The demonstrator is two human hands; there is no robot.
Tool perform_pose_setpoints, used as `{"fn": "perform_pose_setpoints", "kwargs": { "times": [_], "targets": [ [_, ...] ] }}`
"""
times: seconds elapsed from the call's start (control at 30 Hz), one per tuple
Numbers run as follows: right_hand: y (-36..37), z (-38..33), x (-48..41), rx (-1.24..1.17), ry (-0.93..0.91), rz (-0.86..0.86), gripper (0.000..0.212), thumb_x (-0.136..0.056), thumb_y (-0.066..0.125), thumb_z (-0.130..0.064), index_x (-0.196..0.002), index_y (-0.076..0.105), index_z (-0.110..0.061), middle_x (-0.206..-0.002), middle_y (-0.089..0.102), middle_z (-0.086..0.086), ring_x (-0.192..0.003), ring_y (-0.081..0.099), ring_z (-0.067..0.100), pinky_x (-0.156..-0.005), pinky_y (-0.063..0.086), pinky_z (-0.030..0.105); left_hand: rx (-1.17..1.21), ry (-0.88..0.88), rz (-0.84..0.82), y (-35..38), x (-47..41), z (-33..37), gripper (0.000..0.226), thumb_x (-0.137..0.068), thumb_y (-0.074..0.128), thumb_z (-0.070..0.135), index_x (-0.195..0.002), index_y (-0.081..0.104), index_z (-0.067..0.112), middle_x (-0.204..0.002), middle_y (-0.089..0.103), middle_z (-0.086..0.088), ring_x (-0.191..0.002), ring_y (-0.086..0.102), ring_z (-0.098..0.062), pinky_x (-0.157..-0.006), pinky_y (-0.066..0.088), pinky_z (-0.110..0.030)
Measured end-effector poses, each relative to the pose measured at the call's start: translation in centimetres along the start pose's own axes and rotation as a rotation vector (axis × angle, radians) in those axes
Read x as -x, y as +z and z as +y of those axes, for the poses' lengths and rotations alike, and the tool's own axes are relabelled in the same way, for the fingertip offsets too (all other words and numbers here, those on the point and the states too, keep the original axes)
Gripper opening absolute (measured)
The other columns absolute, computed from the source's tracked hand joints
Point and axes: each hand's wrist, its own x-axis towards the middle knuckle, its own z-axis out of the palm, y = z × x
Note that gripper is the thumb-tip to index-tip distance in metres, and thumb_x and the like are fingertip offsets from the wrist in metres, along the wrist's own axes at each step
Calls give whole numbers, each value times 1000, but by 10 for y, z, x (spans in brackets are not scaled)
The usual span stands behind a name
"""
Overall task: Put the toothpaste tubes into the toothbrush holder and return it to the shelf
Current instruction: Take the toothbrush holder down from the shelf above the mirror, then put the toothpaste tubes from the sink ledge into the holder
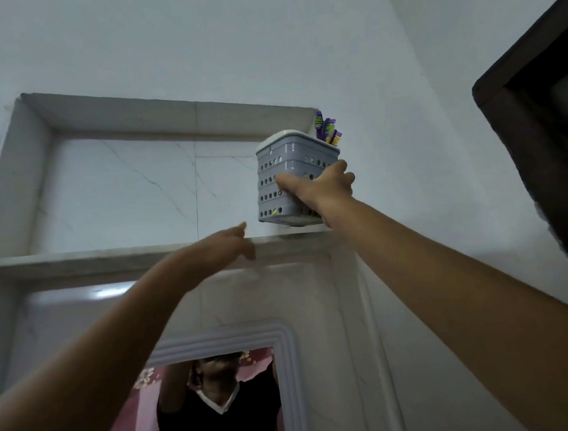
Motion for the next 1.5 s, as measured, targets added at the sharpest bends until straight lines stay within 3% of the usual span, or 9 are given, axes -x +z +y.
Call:
{"fn": "perform_pose_setpoints", "kwargs": {
  "times": [0.23, 0.37, 0.6, 0.8, 0.93, 1.07, 1.17, 1.27, 1.5],
  "targets": [
    [-42, 24, 117, -274, 23, -278, 95, -40, 86, -47, -122, 43, -25, -123, 58, 7, -104, 65, 27, -75, 61, 41, 682, 165, 85, 21, 100, -4, 86, -58, 45, 15, -144, 39, 16, -142, 51, -1, -128, 50, -18, -108, 38, -43],
    [-49, 93, 219, -402, 125, -441, 96, -40, 89, -22, -124, 40, -24, -117, 64, 0, -100, 70, 19, -74, 63, 41, 761, 91, 97, 84, 156, -66, 77, -42, 48, -6, -117, 50, 12, -106, 67, -6, -92, 64, -23, -62, 59, -24],
    [-35, 251, 391, -374, 429, -553, 97, -41, 97, -16, -128, 53, -11, -121, 69, 12, -109, 68, 29, -89, 57, 55, 673, -272, -106, 171, 318, -186, 58, -59, 65, 31, -115, 55, 22, -112, 71, 15, -106, 65, -7, -75, 52, -19],
    [-42, 350, 510, -158, 571, -375, 92, -48, 91, 9, -121, 34, 0, -108, 61, 2, -82, 65, -8, -72, 57, 15, 464, -698, -182, 183, 420, -274, 44, -77, 54, 26, -119, 59, 15, -119, 67, -3, -106, 64, -15, -81, 49, -18],
    [-37, 403, 567, 31, 684, -395, 92, -47, 92, 8, -116, 33, -5, -120, 57, 12, -99, 63, 20, -96, 54, 46, 301, -872, -198, 206, 485, -327, 24, -88, 59, 8, -111, 62, 13, -112, 67, -10, -96, 64, -14, -75, 51, -13],
    [-39, 437, 611, 105, 752, -521, 98, -41, 96, -10, -119, 38, -5, -123, 60, 13, -105, 65, 16, -98, 54, 46, 99, -1041, -279, 244, 536, -365, 24, -85, 63, 20, -109, 64, 21, -108, 69, -2, -95, 67, -17, -81, 56, -34],
    [-46, 453, 637, 118, 793, -617, 84, -36, 98, -28, -110, 58, -20, -104, 71, 1, -93, 67, -4, -92, 57, 46, -75, -1077, -297, 271, 556, -379, 27, -83, 60, 24, -110, 65, 24, -112, 70, 2, -93, 67, -15, -83, 56, -36],
    [-55, 461, 654, 128, 762, -686, 75, -42, 95, -7, -104, 64, -37, -103, 74, -11, -103, 69, 8, -93, 56, 43, -245, -1082, -353, 289, 570, -392, 36, -80, 58, 24, -116, 64, 25, -115, 67, 1, -103, 64, -20, -83, 51, -32],
    [-66, 456, 657, 122, 682, -723, 71, -45, 91, 11, -105, 60, -11, -97, 66, -43, -96, 61, -19, -79, 48, 2, -435, -952, -260, 304, 577, -410, 30, -80, 59, 23, -109, 67, 22, -113, 65, 0, -99, 61, -20, -73, 52, -32]
  ]
}}
